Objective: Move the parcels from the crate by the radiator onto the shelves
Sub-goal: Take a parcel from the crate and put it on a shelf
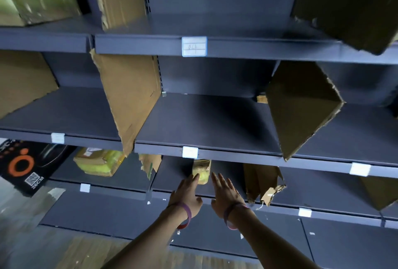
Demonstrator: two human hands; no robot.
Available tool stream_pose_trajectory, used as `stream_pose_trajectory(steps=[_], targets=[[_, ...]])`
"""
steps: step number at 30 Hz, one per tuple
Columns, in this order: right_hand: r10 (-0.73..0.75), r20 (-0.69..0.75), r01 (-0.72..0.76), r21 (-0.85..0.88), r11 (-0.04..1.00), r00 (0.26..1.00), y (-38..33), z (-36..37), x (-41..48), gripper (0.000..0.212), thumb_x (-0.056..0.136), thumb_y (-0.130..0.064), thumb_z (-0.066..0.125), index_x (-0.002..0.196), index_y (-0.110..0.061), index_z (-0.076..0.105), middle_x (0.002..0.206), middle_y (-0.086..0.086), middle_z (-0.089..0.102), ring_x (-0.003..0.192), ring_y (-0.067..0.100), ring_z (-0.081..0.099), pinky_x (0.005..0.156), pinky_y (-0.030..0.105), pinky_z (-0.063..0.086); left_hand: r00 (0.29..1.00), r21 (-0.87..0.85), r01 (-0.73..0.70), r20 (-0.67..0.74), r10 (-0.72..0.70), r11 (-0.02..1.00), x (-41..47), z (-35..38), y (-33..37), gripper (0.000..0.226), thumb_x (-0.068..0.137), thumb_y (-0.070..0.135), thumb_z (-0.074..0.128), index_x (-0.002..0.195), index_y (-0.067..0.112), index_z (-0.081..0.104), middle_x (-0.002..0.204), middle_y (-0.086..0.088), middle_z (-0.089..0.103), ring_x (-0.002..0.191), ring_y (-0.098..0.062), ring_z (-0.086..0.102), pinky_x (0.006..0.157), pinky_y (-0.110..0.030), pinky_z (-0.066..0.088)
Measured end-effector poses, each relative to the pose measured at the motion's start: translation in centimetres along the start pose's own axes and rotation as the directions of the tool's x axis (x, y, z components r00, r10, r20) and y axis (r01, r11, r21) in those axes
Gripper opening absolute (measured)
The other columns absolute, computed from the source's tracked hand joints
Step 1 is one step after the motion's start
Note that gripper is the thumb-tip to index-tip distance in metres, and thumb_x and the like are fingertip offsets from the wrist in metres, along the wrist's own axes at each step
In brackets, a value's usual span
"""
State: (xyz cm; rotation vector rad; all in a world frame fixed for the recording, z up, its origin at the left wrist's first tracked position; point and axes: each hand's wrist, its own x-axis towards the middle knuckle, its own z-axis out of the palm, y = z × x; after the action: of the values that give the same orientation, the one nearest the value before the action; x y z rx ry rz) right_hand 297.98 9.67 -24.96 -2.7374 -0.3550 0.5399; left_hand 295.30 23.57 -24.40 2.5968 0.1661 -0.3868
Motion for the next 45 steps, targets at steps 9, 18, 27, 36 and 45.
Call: stream_pose_trajectory(steps=[9, 18, 27, 36, 45], targets=[[-0.012, -0.144, 0.008, -0.029, 1.0, 0.99, -1.9, -4.7, -7.2, 0.084, 0.092, -0.017, 0.054, 0.155, -0.024, -0.002, 0.163, -0.001, -0.001, 0.149, 0.024, 0.003, 0.12, 0.042, 0.018, 0.972, -0.058, -0.135, -0.203, 0.121, 0.989, -6.1, -4.0, 3.0, 0.071, 0.088, 0.02, 0.052, 0.149, 0.033, 0.017, 0.151, -0.002, 0.03, 0.133, -0.028, 0.038, 0.106, -0.043, 0.036], [0.028, -0.216, -0.046, -0.082, 0.996, 0.976, -1.5, -5.0, -14.5, 0.082, 0.094, -0.017, 0.051, 0.154, -0.027, -0.003, 0.162, -0.006, -0.001, 0.149, 0.021, 0.003, 0.119, 0.039, 0.019, 0.947, -0.02, -0.238, -0.227, 0.227, 0.971, -10.9, -4.1, 5.2, 0.074, 0.091, 0.025, 0.051, 0.151, 0.033, 0.009, 0.159, 0.006, 0.012, 0.146, -0.019, 0.012, 0.113, -0.045, 0.024], [0.028, -0.349, -0.059, -0.079, 0.995, 0.937, 3.7, -9.1, -20.1, 0.075, 0.097, -0.024, 0.049, 0.155, -0.027, 0.0, 0.163, -0.005, 0.001, 0.149, 0.023, 0.004, 0.12, 0.039, 0.019, 0.902, -0.032, -0.367, -0.258, 0.347, 0.93, -14.3, -3.6, 13.4, 0.07, 0.093, 0.024, 0.048, 0.152, 0.03, 0.01, 0.161, 0.005, 0.004, 0.147, -0.017, 0.005, 0.118, -0.038, 0.015], [-0.035, -0.399, -0.009, -0.107, 0.994, 0.917, 15.4, -15.4, -27.0, 0.081, 0.092, -0.021, 0.056, 0.155, -0.024, 0.003, 0.163, 0.003, 0.003, 0.149, 0.026, 0.003, 0.12, 0.043, 0.016, 0.87, -0.01, -0.396, -0.324, 0.371, 0.918, -17.4, 2.0, 27.5, 0.071, 0.092, 0.025, 0.05, 0.151, 0.031, 0.012, 0.16, 0.005, 0.01, 0.147, -0.018, 0.01, 0.115, -0.044, 0.022], [-0.065, -0.419, 0.011, -0.131, 0.991, 0.906, 26.5, -22.9, -31.9, 0.082, 0.093, -0.019, 0.055, 0.155, -0.024, 0.002, 0.163, 0.003, 0.002, 0.149, 0.028, 0.002, 0.12, 0.042, 0.016, 0.879, 0.173, -0.308, -0.325, 0.349, 0.936, -18.7, 5.5, 37.6, 0.074, 0.09, 0.034, 0.047, 0.15, 0.038, 0.004, 0.16, 0.012, 0.002, 0.147, -0.016, 0.008, 0.115, -0.047, 0.024]])
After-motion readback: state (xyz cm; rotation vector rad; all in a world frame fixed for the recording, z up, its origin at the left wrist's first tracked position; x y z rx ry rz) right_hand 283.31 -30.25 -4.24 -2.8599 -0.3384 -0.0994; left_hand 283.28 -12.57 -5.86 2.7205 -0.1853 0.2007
